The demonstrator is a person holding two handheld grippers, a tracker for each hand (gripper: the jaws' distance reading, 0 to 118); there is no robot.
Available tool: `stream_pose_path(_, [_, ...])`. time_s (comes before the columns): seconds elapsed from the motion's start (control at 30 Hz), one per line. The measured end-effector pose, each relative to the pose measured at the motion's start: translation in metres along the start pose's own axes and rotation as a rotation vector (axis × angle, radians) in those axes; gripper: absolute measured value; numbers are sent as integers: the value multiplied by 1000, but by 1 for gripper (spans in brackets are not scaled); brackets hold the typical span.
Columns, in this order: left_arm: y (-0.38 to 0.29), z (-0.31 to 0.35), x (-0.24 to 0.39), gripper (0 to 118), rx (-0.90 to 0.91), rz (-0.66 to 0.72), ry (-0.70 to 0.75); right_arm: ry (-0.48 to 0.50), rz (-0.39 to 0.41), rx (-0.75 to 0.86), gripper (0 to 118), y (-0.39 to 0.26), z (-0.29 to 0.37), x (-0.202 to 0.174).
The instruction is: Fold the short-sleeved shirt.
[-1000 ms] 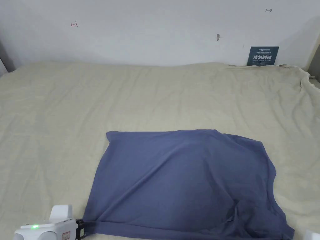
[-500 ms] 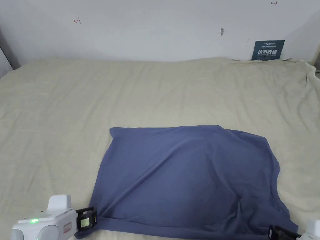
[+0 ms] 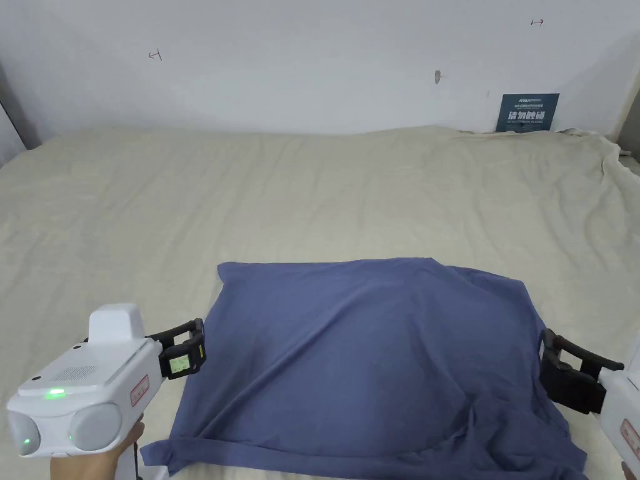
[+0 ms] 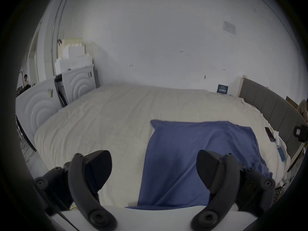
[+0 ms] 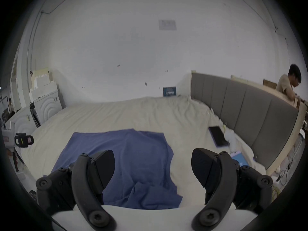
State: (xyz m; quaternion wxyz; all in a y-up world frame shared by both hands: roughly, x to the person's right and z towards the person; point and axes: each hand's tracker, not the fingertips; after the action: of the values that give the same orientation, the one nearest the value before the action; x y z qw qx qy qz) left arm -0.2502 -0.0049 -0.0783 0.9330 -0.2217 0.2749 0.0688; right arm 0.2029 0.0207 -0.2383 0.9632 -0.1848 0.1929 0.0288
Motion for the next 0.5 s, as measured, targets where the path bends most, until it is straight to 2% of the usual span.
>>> stream_pose_path(0.03, [0, 2, 2, 81, 23, 0, -6, -3, 6, 10, 75, 1, 1, -3])
stream_pose_path(0.13, [-1, 5, 8, 23, 37, -22, -52, 1, 18, 29, 26, 2, 0, -5])
stream_pose_path(0.17, [-1, 4, 9, 8, 31, -29, -64, -1, 22, 33, 3, 2, 0, -7])
stream_pose_path(0.23, [-4, 4, 10, 0, 18, -20, -72, -20, 31, 52, 0, -1, -3, -7])
stream_pose_path(0.5, [-16, 6, 4, 0, -82, 23, -88, -15, 41, 53, 0, -2, -3, -3])
